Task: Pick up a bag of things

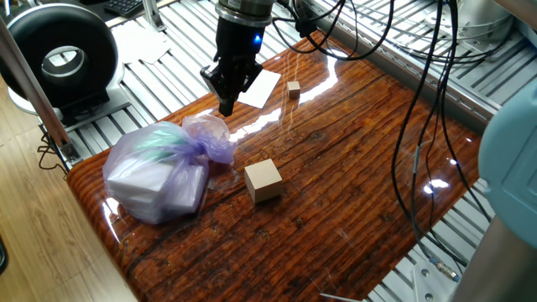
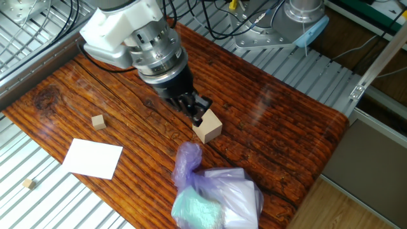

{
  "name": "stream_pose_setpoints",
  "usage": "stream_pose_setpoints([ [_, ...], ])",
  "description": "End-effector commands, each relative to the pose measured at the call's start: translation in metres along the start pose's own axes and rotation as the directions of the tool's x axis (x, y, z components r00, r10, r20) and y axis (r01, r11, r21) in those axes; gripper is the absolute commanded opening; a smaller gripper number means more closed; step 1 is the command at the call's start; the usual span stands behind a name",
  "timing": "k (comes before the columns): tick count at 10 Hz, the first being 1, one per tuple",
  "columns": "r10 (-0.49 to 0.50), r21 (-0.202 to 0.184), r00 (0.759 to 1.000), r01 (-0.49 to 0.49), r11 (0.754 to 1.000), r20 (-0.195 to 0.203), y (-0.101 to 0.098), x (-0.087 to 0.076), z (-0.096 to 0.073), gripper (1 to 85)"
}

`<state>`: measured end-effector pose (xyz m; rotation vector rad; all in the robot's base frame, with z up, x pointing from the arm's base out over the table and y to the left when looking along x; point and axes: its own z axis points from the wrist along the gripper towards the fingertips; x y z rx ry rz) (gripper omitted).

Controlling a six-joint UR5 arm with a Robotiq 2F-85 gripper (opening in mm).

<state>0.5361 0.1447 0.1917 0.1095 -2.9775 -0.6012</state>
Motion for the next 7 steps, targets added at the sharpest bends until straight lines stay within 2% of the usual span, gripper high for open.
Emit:
stream_pose_setpoints([
  [1, -0.003, -0.026, 1.000, 0.003, 1.000, -0.005, 0.007, 0.002, -0.002, 1.3],
  [2, 0.002, -0.026, 1.000, -0.002, 1.000, -0.007, 0.007, 0.002, -0.002, 1.3],
  [6, 0.041, -0.009, 0.999, -0.040, 0.999, 0.031, 0.002, -0.008, -0.002, 1.3],
  [7, 0.033, 0.049, 0.997, -0.036, 0.998, 0.064, -0.013, -0.016, -0.002, 1.3],
])
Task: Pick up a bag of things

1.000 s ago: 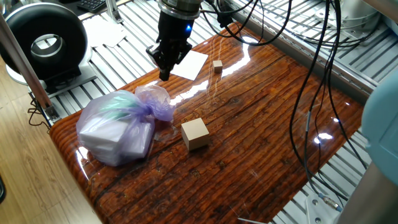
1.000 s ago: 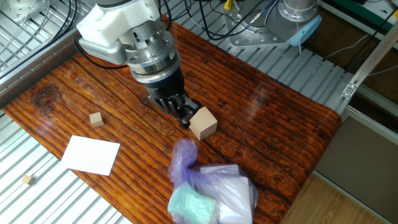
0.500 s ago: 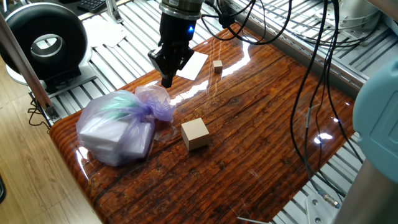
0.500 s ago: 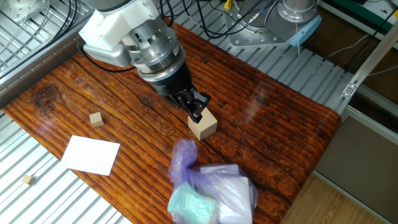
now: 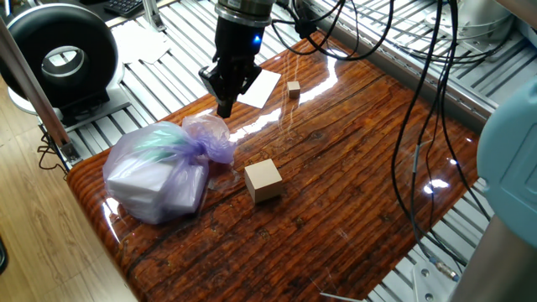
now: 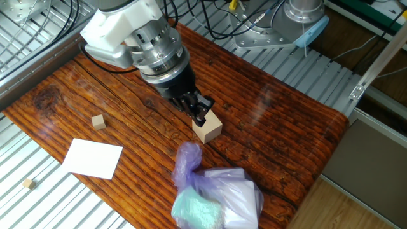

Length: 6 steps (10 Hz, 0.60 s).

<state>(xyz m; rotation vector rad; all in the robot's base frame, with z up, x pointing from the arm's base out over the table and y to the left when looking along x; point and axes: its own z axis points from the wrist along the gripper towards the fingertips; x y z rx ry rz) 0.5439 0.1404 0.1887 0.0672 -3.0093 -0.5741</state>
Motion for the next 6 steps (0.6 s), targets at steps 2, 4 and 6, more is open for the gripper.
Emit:
stream_pose_setpoints([
  [2, 0.025, 0.018, 0.996, -0.026, 0.999, 0.088, -0.007, -0.026, 0.003, 3.7],
  [4, -0.006, 0.012, 0.998, 0.005, 1.000, 0.063, -0.007, -0.023, 0.009, 15.3],
  [6, -0.038, -0.008, 0.992, 0.039, 0.999, 0.121, -0.003, -0.047, 0.030, 24.7],
])
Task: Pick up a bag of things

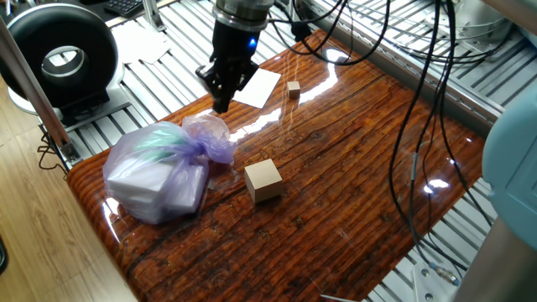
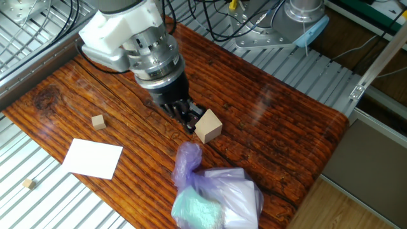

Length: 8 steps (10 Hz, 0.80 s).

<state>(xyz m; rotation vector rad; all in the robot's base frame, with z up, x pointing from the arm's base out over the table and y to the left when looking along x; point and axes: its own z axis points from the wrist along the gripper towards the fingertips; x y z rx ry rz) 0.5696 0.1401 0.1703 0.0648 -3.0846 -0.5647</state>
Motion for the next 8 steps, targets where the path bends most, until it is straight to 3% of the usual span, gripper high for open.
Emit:
stream_pose_setpoints([
  [1, -0.041, -0.028, 0.997, 0.043, 0.999, 0.070, 0.005, -0.027, 0.026, 30.0],
  [2, -0.035, -0.022, 0.996, 0.037, 0.999, 0.084, 0.003, -0.032, 0.034, 33.0],
  [3, -0.033, 0.008, 0.982, 0.032, 0.999, 0.184, -0.004, -0.059, 0.038, 36.0],
  [4, -0.028, 0.013, 0.967, 0.025, 1.000, 0.254, -0.005, -0.077, 0.038, 44.7],
  [6, -0.056, 0.007, 0.962, 0.057, 0.998, 0.268, 0.000, -0.080, 0.041, 54.3],
  [7, -0.077, -0.024, 0.959, 0.087, 0.996, 0.272, 0.011, -0.078, 0.048, 59.0],
  [8, -0.085, -0.024, 0.953, 0.096, 0.995, 0.290, 0.015, -0.080, 0.055, 62.3],
])
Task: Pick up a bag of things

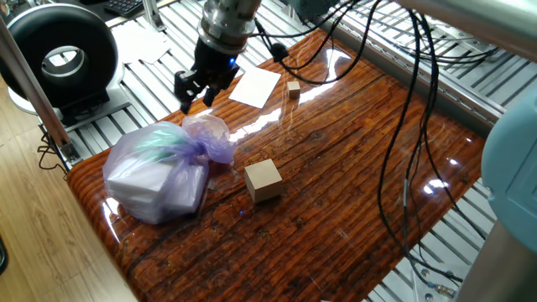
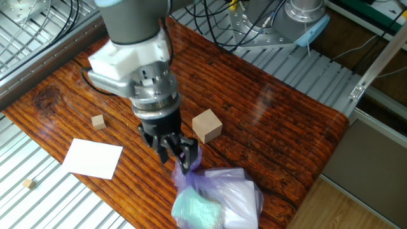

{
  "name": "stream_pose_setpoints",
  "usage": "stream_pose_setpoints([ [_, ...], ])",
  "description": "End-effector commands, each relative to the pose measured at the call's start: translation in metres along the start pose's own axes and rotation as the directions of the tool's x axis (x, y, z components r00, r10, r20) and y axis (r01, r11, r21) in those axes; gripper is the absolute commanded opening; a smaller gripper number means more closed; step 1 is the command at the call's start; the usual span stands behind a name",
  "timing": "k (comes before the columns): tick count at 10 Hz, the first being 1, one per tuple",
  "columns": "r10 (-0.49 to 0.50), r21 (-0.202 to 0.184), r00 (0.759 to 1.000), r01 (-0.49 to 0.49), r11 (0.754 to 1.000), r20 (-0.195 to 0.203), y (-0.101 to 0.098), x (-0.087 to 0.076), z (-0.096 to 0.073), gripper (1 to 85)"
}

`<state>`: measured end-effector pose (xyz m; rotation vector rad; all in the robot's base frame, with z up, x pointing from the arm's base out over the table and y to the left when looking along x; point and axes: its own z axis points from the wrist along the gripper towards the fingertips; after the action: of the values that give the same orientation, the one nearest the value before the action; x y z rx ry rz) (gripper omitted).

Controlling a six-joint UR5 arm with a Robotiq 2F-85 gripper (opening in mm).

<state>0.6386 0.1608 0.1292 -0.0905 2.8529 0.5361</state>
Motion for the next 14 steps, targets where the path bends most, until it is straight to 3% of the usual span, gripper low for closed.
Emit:
stream_pose_setpoints([
  [1, -0.049, -0.027, 0.995, 0.051, 0.998, 0.083, 0.014, -0.010, 0.020, 62.7],
  [2, -0.087, -0.026, 0.993, 0.089, 0.996, 0.078, 0.013, -0.004, 0.024, 62.7],
  [4, -0.192, -0.036, 0.981, 0.192, 0.981, 0.009, 0.003, 0.029, 0.029, 62.3],
  [6, -0.242, -0.027, 0.970, 0.241, 0.970, -0.011, -0.010, 0.046, 0.037, 63.7],
  [12, -0.257, 0.018, 0.966, 0.257, 0.966, -0.013, -0.013, 0.052, 0.054, 64.3],
  [14, -0.244, 0.027, 0.970, 0.244, 0.969, 0.001, -0.003, 0.051, 0.059, 64.3],
])
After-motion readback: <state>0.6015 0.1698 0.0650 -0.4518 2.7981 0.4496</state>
